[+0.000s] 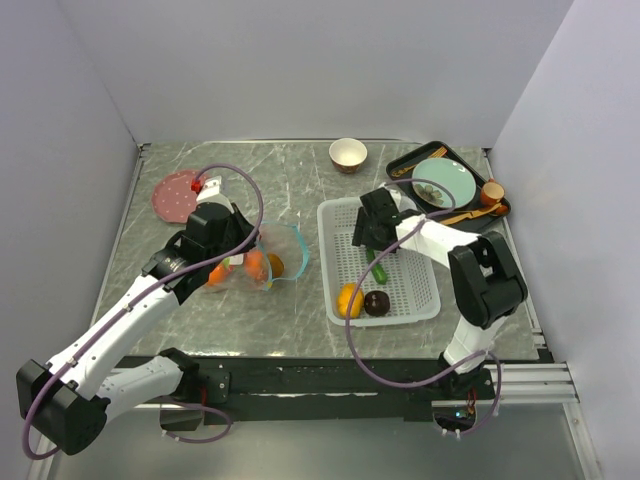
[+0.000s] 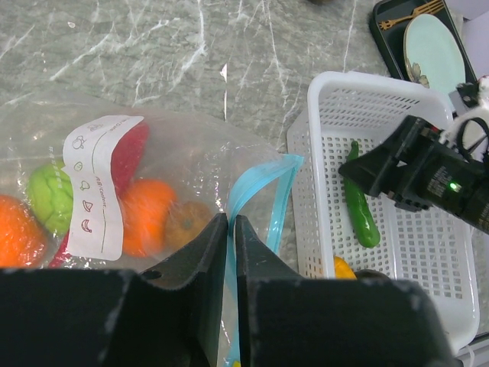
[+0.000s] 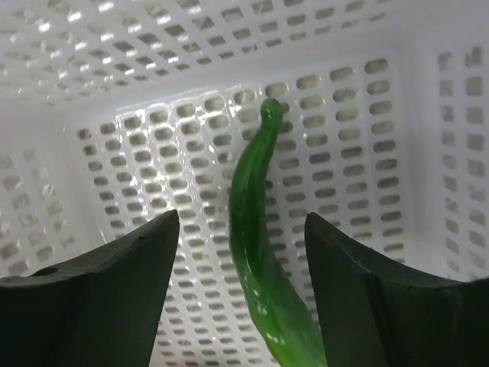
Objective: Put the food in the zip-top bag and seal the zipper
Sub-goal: Pick up the fake vegetable from the bin.
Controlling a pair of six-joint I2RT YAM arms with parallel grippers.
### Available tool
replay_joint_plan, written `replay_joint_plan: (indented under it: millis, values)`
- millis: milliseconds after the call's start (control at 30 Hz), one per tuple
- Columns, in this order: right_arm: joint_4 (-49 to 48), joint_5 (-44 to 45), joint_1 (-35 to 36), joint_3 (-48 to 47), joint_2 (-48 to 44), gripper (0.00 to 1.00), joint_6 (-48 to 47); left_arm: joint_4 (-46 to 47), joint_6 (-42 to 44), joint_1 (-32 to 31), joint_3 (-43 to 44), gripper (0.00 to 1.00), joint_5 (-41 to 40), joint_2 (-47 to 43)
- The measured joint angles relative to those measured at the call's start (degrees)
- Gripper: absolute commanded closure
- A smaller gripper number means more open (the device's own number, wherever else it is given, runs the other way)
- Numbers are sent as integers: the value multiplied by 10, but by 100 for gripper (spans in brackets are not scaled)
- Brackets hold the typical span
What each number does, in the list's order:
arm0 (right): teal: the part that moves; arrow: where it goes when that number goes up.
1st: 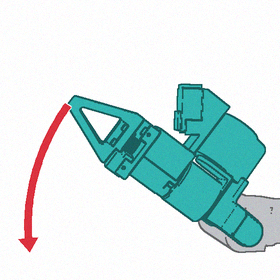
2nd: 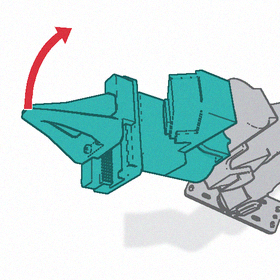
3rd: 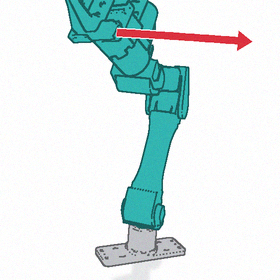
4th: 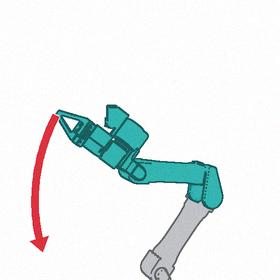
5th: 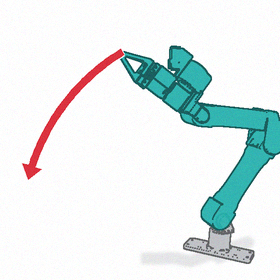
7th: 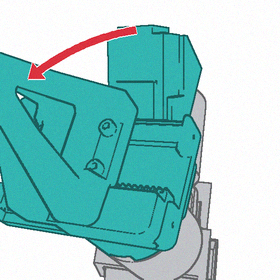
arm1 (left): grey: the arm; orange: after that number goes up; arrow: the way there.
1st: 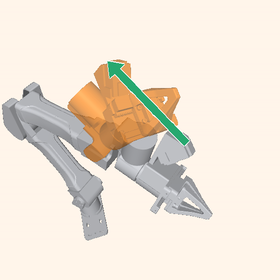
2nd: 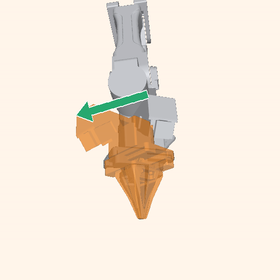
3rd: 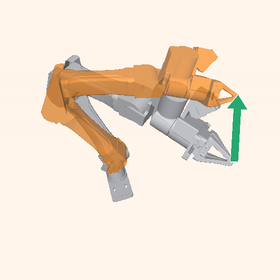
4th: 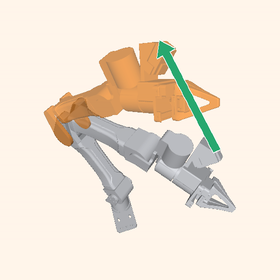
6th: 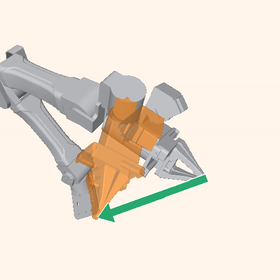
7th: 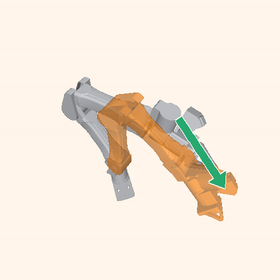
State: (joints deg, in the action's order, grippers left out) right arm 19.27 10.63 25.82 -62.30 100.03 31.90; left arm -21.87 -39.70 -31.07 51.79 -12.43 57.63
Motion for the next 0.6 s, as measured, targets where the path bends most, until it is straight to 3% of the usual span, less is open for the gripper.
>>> replay_joint_plan:
  millis: [300,600]
  values:
    - [5,-9,0,67,-111,29,-16,1,0,0,0,85,0,0]
    - [31,-48,0,107,-113,41,-43,2,0,0,0,85,0,7]
